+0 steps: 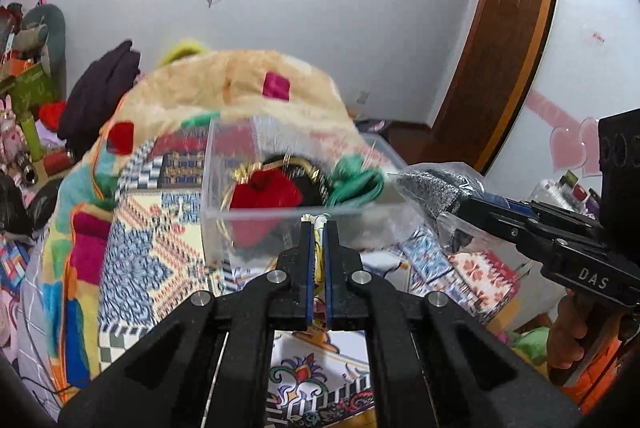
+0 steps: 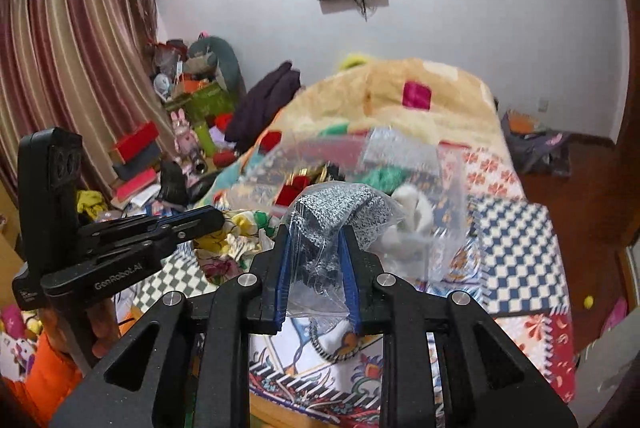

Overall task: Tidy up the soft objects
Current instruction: 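Lift the bag and the floral cloth with both tools toward the box, then lower the bag and floral cloth into the box and open both tools, then grasp the black-and-white beaded bracelet on the quilt with the right tool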

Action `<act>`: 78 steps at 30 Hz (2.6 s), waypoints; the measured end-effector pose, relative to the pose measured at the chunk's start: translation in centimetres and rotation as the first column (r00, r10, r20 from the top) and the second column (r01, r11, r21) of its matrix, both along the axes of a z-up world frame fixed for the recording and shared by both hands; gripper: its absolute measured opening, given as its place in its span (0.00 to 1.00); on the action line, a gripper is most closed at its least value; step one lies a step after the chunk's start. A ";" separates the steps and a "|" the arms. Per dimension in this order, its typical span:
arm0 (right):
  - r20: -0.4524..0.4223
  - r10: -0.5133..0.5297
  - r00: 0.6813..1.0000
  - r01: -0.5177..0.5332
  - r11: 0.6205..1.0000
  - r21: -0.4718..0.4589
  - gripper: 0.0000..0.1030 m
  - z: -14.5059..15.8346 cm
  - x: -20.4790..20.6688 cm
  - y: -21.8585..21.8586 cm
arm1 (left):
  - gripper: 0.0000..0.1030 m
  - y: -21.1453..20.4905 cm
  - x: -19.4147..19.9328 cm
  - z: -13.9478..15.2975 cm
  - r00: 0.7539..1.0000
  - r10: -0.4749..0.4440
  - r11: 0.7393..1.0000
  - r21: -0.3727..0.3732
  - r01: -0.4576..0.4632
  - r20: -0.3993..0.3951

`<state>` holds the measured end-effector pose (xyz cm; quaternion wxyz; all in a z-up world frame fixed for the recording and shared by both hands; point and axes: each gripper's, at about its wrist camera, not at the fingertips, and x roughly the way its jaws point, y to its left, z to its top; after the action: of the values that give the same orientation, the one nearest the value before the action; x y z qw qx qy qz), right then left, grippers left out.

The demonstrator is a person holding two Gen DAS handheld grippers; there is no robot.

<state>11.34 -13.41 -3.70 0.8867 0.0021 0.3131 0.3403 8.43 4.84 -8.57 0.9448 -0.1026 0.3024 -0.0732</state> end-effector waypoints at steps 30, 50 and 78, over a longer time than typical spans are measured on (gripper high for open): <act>-0.073 -0.111 0.991 0.102 0.987 -0.121 0.20 -4.8 10.2 1.9 | 0.03 -1.6 13.4 -0.8 0.999 -0.014 1.000 0.000 0.014 -0.052; -0.070 -0.090 0.993 0.085 0.994 -0.069 0.58 -2.9 5.2 -1.1 | 0.34 -2.2 12.3 -2.8 0.992 -0.006 0.985 0.168 0.026 -0.124; -0.251 0.072 0.965 -0.121 0.975 -0.187 0.08 -10.6 2.9 4.4 | 0.79 -0.6 4.4 -2.4 0.997 0.076 0.984 0.163 -0.070 -0.032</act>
<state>14.28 -9.03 -14.29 0.8198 -0.0611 0.4514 0.3471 12.87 4.27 -10.98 0.9461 -0.0379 0.3214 -0.0116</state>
